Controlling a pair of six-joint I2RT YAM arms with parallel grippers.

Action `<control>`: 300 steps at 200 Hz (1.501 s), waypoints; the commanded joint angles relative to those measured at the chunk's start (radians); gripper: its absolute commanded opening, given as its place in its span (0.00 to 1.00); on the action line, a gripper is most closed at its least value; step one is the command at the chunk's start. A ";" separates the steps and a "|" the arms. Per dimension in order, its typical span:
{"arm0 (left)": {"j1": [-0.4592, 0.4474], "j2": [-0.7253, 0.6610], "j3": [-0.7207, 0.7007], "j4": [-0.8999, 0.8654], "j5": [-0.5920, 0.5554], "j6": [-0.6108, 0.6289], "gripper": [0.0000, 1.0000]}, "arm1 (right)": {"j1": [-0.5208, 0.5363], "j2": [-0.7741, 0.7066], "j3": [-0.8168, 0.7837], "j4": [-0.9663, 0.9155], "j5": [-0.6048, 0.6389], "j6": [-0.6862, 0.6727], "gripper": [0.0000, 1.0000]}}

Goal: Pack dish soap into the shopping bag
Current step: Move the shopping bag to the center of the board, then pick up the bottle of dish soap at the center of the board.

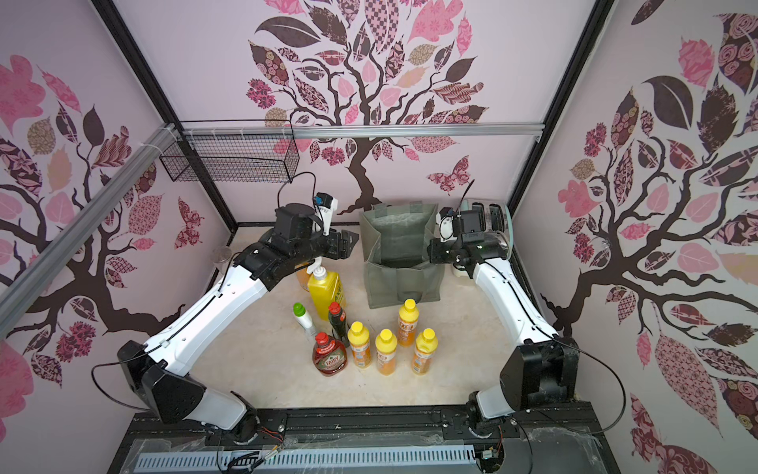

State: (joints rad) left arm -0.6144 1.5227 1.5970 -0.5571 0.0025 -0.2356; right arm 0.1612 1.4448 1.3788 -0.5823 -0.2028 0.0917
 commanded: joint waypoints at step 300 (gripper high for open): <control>0.565 -0.732 -0.727 0.314 0.016 -0.268 0.80 | 0.526 0.090 0.325 -0.098 -0.153 -0.210 0.79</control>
State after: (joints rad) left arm -0.0528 0.7994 0.8780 -0.3176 -0.0540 -0.4866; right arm 0.6601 1.4658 1.6493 -0.6537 -0.3233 -0.0505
